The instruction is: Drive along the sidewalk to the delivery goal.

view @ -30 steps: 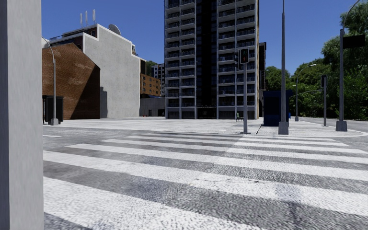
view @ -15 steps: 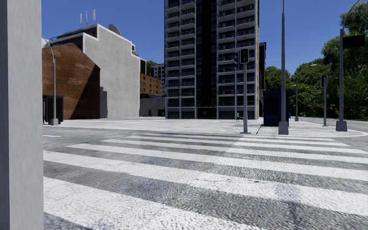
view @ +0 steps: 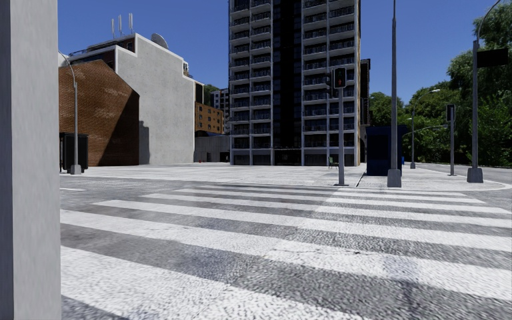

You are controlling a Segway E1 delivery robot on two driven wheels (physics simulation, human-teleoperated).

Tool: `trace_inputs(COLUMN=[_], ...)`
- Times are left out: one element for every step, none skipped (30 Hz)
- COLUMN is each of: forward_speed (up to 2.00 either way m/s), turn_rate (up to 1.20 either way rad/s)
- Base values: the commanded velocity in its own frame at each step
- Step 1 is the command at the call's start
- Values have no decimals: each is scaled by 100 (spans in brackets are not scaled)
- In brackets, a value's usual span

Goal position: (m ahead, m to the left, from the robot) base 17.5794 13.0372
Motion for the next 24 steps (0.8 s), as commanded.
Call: trace_inputs(forward_speed=[16,17,17,17,17,17,17,17,17,17,17,19,26,28,28,28,26,26,26,25,25,25,25,25], turn_rate=[-26,-30,-37,-43,-43,-45,-46,-46,-46,-46,-46,-46,-46,-46,-46,-46,-46,-46,-46,-46,-46,-46,-43,-43])
